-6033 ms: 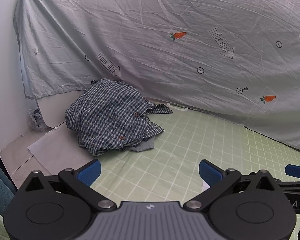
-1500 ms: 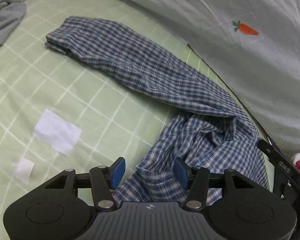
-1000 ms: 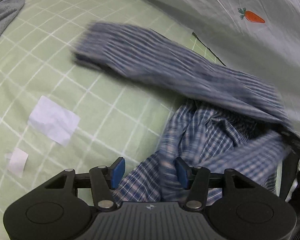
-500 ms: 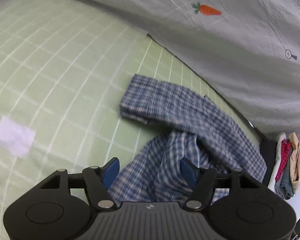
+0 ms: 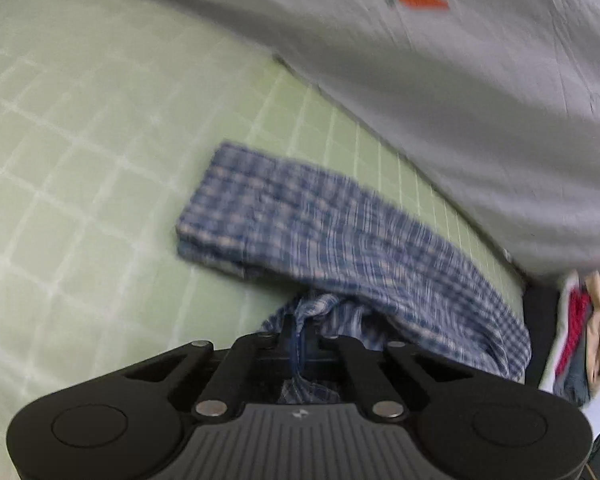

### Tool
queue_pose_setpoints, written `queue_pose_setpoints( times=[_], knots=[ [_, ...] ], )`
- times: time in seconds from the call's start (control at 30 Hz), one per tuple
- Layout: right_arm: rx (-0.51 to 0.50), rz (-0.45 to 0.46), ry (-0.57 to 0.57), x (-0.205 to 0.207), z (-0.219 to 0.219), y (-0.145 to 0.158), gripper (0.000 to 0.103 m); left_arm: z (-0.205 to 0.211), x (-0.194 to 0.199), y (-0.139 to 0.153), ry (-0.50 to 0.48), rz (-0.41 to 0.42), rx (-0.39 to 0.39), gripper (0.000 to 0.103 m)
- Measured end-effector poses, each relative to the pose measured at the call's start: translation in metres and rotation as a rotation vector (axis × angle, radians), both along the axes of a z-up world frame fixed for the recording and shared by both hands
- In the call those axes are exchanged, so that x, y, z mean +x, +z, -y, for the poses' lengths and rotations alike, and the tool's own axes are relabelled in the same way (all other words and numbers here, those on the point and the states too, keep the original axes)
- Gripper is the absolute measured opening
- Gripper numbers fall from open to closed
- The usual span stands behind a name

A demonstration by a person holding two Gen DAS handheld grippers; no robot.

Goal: Fold clothes

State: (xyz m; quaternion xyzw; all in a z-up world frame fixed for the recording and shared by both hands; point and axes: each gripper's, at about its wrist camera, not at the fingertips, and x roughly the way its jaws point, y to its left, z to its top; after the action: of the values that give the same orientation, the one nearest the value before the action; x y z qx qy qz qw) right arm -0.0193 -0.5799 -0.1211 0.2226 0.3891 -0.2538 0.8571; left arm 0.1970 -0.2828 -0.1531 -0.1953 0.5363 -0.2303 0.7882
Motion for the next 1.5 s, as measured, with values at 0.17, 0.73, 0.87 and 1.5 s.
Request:
queue_pose_setpoints(
  times=[0.17,0.73,0.87,1.5],
  knots=[
    [-0.028,0.110,0.164,0.073,-0.023,0.017,0.007,-0.050,0.044,0.025,0.220,0.088,-0.009,0.000],
    [-0.243,0.263,-0.018,-0.040,-0.040,0.088,0.011,-0.097,-0.096,0.066,0.162,0.046,-0.071,0.017],
    [0.053,-0.005,-0.184,-0.080,-0.011,0.015,0.016,-0.103,-0.106,0.035,0.203,-0.122,-0.070,0.023],
    [0.212,0.102,-0.299,-0.089,0.020,0.011,0.081,-0.147,-0.058,0.035,0.236,-0.213,-0.129,0.073]
  ],
)
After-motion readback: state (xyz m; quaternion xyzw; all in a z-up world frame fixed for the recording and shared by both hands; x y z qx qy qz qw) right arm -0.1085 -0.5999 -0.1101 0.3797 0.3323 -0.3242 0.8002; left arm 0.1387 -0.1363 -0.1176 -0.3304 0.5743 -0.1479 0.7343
